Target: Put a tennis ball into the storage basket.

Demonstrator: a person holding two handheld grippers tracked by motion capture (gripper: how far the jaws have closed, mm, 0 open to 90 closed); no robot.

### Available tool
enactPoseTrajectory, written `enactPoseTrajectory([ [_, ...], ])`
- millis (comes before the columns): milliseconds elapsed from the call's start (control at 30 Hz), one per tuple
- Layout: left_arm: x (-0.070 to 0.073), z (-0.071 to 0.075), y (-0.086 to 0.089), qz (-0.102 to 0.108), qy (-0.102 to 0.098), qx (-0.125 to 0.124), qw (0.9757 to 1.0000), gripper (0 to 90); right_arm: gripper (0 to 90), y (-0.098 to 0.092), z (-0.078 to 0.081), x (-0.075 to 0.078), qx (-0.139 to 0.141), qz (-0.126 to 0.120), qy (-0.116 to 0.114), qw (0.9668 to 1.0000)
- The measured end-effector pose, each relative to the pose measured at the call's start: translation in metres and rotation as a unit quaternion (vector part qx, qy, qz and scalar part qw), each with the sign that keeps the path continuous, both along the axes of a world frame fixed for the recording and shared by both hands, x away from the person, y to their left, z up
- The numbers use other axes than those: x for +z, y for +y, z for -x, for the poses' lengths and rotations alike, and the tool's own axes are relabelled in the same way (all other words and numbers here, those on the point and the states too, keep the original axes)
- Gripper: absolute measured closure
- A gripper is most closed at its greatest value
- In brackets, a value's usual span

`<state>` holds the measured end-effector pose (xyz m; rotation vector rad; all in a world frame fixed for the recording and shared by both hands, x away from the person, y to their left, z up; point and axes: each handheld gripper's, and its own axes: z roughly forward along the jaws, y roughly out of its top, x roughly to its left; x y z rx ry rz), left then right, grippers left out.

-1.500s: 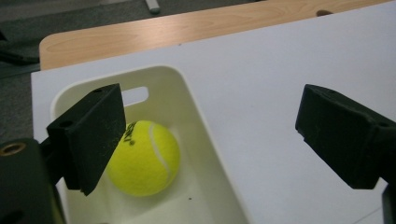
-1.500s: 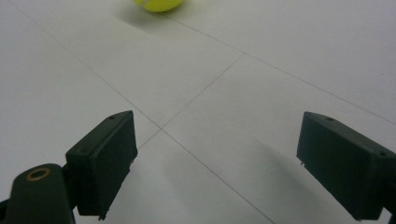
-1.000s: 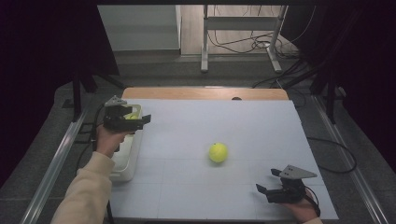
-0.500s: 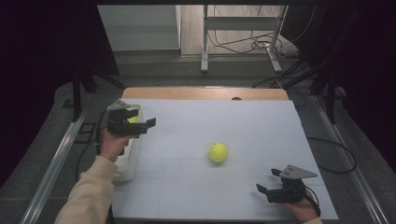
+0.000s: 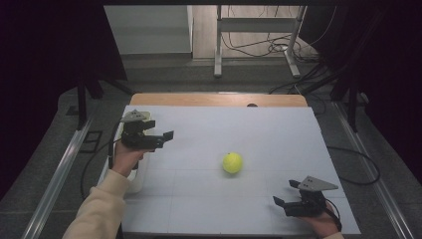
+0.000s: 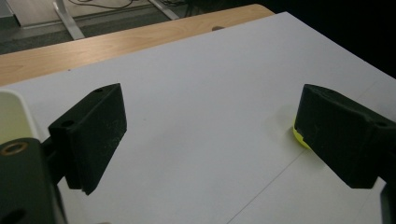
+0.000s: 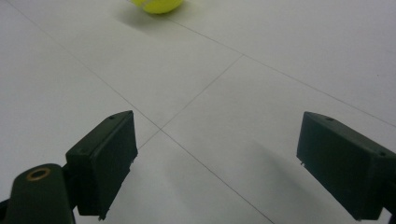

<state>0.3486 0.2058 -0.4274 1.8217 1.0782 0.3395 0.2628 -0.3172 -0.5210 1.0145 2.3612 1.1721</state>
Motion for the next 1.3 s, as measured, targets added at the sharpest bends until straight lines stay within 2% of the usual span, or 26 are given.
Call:
enactPoseTrajectory([
  [300,-0.002,0.004,-0.015,-0.001,-0.001,-0.024,0.9997,10.0,12.7,0.0,0.0,0.0,0.0,-0.002,0.0,1.0],
  [833,-0.007,0.008,-0.032,-0.006,0.003,-0.048,0.9988,10.0,12.8,0.0,0.0,0.001,-0.001,-0.003,-0.003,1.0],
  [1300,-0.01,0.011,-0.052,-0.008,0.008,-0.078,0.9969,9.9,12.8,0.0,0.0,0.001,-0.002,-0.001,-0.004,1.0],
])
